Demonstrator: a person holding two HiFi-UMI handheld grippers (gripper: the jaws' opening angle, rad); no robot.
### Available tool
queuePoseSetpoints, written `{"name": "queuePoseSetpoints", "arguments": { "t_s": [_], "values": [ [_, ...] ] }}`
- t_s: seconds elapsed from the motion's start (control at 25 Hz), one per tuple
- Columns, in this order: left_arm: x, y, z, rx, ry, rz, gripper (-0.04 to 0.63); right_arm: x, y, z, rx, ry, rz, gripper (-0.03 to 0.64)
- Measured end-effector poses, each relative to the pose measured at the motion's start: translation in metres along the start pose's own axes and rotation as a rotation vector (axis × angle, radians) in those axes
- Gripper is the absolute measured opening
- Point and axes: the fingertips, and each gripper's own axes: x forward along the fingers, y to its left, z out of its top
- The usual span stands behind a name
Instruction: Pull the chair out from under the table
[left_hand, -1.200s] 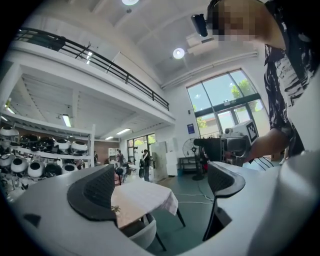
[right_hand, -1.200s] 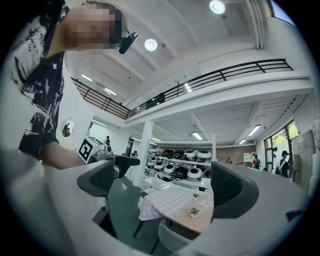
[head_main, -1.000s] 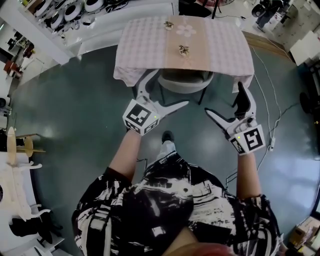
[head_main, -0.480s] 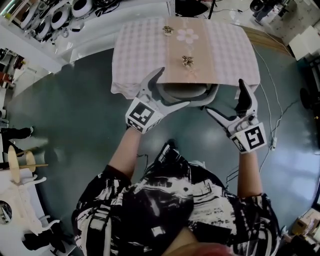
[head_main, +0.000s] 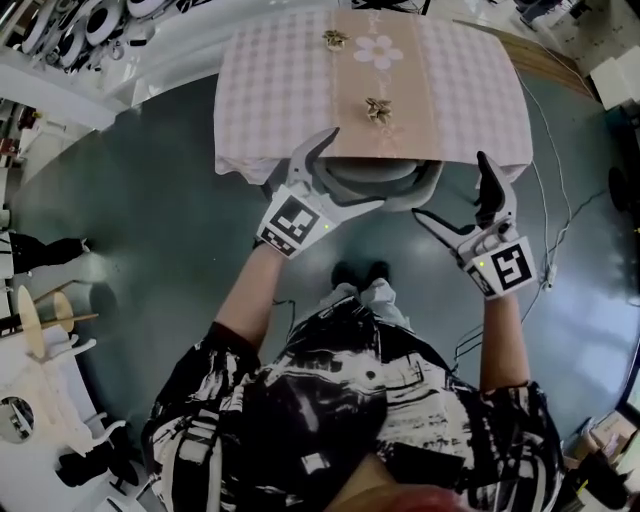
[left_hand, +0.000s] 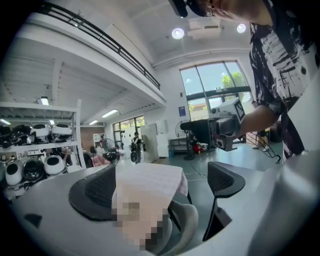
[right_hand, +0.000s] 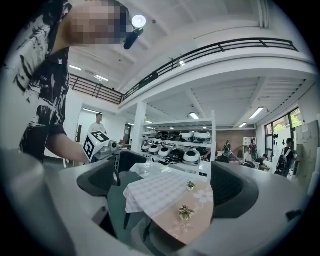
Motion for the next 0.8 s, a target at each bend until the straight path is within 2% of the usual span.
{"name": "queuePoseSetpoints", "arguments": {
  "t_s": [0.12,0.28,0.52,0.8],
  "values": [
    [0.024,-0.003,-0.037,0.074,0.116,-0.041,0.563,0.018,-0.009,-0.037,-0.024,0.074,0.066,0.575],
    [0.055,-0.019,-0.107,0.197,0.315,-0.126,0.563,0.04,0.0,-0.108,-0.114,0.201,0.216,0.575],
    [0.094,-0.051,-0.203,0.284,0.513,-0.27,0.563,0.059,0.028,-0.222,-0.148,0.434,0.394,0.575],
    [0.116,-0.075,-0.31,0.415,0.755,-0.408,0.561,0.062,0.058,-0.348,-0.428,0.715,0.638,0.575]
  ]
}}
